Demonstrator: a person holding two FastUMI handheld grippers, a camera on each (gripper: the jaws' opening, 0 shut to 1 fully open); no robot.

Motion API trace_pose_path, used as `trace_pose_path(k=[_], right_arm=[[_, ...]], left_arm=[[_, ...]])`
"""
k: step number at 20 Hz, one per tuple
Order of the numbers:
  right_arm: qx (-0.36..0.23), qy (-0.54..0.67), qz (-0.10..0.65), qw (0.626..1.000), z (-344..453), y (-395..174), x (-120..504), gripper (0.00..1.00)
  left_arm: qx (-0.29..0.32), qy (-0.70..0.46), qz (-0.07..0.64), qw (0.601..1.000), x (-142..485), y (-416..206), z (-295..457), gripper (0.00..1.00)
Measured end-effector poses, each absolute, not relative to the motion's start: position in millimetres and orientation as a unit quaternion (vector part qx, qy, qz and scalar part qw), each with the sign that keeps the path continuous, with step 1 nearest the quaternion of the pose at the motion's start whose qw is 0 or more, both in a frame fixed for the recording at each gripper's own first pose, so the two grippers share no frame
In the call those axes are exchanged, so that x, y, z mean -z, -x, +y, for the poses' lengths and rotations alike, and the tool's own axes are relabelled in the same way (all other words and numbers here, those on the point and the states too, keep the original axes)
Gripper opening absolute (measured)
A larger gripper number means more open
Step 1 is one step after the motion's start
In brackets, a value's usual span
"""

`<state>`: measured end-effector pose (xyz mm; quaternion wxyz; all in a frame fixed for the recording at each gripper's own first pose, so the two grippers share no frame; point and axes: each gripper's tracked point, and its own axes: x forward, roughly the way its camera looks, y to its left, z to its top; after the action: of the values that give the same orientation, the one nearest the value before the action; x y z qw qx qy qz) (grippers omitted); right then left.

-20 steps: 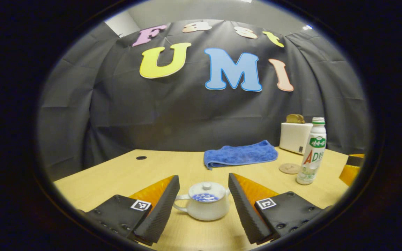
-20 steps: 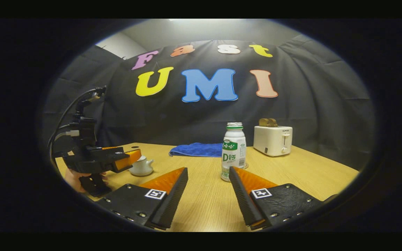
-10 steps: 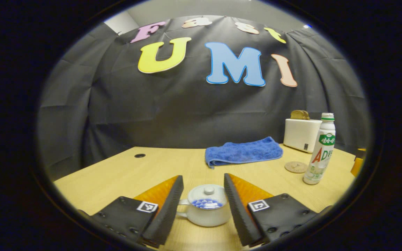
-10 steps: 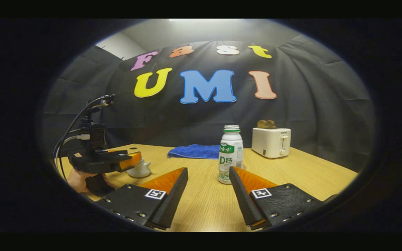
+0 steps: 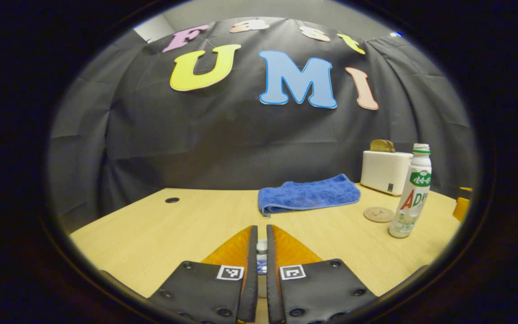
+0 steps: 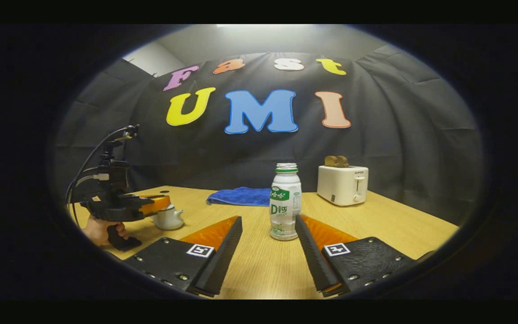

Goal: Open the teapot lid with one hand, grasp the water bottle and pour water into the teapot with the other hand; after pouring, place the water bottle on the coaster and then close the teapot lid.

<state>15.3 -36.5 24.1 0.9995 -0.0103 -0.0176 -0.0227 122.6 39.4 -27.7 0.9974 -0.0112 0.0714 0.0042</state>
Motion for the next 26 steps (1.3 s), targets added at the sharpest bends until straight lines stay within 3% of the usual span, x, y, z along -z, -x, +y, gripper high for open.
trace_pose_path(k=[1, 2, 4, 9, 10, 14, 26], right_arm=[[0.023, 0.012, -0.019, 0.999, -39, -19, -25, 0.74], [0.026, 0.014, -0.02, 0.999, -42, -22, -26, 0.74], [0.025, 0.008, -0.014, 1.0, -46, -30, -23, 0.74], [0.027, -0.01, 0.007, 1.0, -55, -50, -12, 0.74], [0.029, -0.007, 0.008, 1.0, -57, -54, -13, 0.74], [0.042, 0.001, 0.006, 0.999, -67, -77, -21, 0.74], [0.105, 0.043, 0.018, 0.993, -67, -133, -21, 0.75]], left_arm=[[-0.006, 0.018, 0.07, 0.997, 27, -122, 41, 0.13], [-0.006, 0.02, 0.071, 0.997, 29, -121, 40, 0.18], [-0.007, 0.018, 0.07, 0.997, 24, -116, 41, 0.14], [-0.006, 0.002, 0.016, 1.0, -14, -95, 38, 0.17], [-0.005, 0.0, 0.009, 1.0, -18, -91, 37, 0.13], [0.009, 0.028, -0.014, 0.999, -42, -64, 34, 0.13], [0.033, 0.033, -0.086, 0.995, -89, 2, 22, 0.17]])
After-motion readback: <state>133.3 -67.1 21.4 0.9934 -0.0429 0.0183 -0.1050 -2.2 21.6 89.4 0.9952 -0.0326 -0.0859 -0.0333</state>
